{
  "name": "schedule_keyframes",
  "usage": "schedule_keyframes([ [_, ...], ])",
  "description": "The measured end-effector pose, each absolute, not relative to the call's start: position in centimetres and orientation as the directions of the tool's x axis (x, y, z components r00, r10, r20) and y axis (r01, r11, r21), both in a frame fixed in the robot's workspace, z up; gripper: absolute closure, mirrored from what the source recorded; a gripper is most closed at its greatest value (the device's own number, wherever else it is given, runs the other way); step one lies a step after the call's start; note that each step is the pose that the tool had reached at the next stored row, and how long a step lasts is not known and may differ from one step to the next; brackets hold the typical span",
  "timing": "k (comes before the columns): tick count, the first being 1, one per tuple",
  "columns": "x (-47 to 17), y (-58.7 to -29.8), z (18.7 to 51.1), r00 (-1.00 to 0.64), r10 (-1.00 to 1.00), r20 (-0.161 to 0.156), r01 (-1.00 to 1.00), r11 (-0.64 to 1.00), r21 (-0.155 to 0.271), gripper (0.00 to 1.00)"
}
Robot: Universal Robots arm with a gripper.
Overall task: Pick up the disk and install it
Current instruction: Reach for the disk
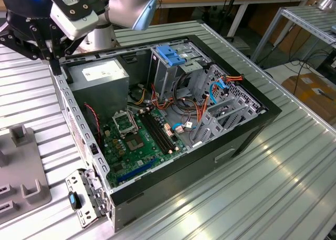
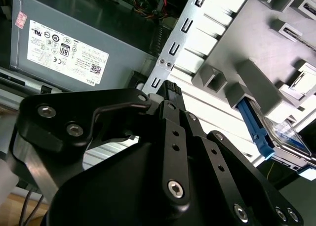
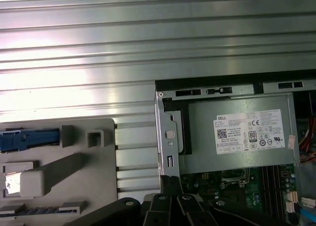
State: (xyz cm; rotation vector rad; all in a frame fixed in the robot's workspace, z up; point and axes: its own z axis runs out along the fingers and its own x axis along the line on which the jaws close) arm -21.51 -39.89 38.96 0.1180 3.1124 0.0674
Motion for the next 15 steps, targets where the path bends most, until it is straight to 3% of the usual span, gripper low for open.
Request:
schedule_keyframes([
  [15,-21.58,-39.89,38.97,-0.997,0.076,-0.024,0.075,0.996,0.044,0.89],
])
